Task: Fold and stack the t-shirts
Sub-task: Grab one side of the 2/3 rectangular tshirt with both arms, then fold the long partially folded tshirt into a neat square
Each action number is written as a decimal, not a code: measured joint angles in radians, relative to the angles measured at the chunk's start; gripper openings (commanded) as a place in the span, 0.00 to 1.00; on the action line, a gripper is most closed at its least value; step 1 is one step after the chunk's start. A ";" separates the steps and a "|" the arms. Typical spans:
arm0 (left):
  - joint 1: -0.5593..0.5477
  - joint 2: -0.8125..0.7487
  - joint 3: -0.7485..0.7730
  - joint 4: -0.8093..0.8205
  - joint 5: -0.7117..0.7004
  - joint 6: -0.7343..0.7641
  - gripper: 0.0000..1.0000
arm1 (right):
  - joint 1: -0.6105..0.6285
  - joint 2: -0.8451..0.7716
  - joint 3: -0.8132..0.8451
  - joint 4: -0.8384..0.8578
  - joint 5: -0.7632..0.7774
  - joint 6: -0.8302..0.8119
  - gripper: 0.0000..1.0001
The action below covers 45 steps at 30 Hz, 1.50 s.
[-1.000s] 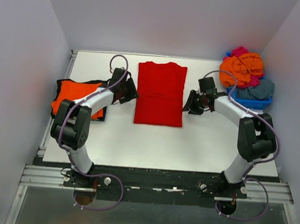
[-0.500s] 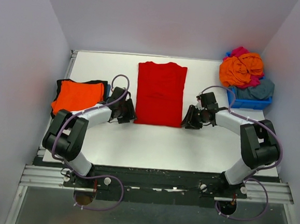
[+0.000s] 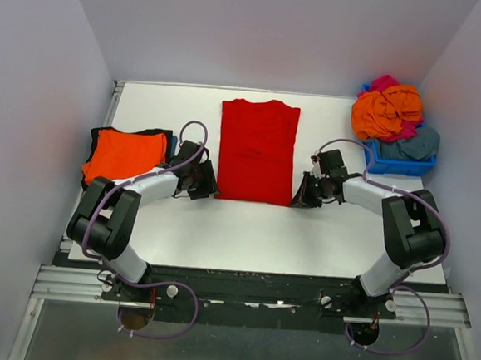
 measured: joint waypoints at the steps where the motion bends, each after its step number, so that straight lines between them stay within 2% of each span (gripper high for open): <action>1: 0.000 -0.001 0.000 -0.002 0.000 0.001 0.54 | 0.001 0.001 0.000 0.002 -0.003 0.002 0.01; 7: 0.000 -0.001 0.000 0.002 0.016 0.003 0.41 | 0.001 0.000 0.000 0.002 -0.004 0.003 0.01; 11: 0.000 0.014 0.000 0.024 0.050 -0.007 0.27 | 0.001 -0.002 0.000 0.002 -0.003 0.003 0.01; 15: 0.000 0.036 -0.002 0.047 0.085 -0.019 0.00 | 0.001 -0.006 0.000 0.002 -0.004 0.003 0.01; 22: 0.000 -0.001 -0.048 0.083 0.111 -0.044 0.00 | 0.001 -0.065 -0.010 -0.006 -0.004 0.003 0.01; 35: -0.027 -0.319 -0.122 -0.064 0.116 -0.034 0.00 | 0.006 -0.468 -0.122 -0.122 -0.020 0.002 0.01; 41: -0.027 -0.423 -0.101 -0.168 0.146 -0.034 0.00 | 0.011 -0.634 -0.126 -0.230 -0.022 0.002 0.01; 45: -0.024 -0.427 -0.026 -0.222 0.153 -0.029 0.00 | 0.013 -0.655 -0.058 -0.294 0.008 0.003 0.01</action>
